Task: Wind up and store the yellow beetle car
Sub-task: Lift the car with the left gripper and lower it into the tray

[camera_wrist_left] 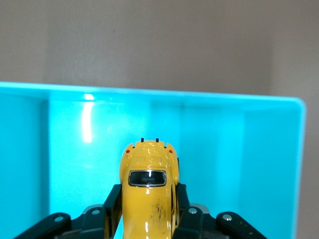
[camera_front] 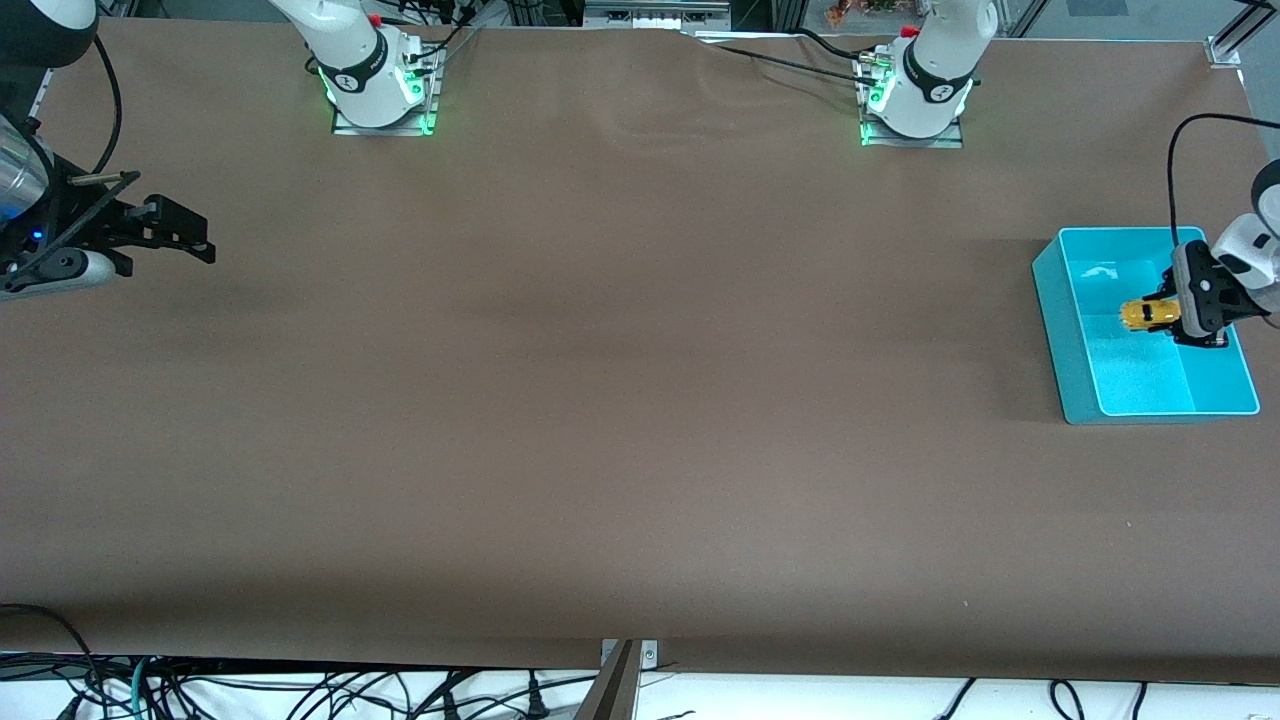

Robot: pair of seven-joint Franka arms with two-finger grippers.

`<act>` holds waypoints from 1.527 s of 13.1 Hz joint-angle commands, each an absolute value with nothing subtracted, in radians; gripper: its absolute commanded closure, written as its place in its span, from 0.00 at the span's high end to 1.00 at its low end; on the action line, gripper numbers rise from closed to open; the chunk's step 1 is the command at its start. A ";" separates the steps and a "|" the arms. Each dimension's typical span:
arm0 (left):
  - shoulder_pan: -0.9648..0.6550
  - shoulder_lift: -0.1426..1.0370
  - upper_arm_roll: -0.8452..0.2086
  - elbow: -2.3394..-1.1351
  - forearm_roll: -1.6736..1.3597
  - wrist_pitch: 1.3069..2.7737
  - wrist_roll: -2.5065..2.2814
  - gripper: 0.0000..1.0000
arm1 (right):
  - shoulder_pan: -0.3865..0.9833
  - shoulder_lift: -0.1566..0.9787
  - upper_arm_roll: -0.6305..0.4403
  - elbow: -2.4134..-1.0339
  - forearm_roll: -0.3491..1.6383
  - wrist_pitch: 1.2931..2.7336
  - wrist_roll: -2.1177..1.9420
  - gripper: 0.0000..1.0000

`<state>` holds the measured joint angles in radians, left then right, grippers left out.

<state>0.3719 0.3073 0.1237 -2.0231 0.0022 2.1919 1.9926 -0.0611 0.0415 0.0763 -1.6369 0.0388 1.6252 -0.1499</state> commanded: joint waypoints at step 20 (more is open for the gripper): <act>0.379 0.336 0.106 -2.006 -0.044 2.290 2.005 1.00 | -0.037 0.051 0.074 -1.614 0.026 1.609 -0.141 1.00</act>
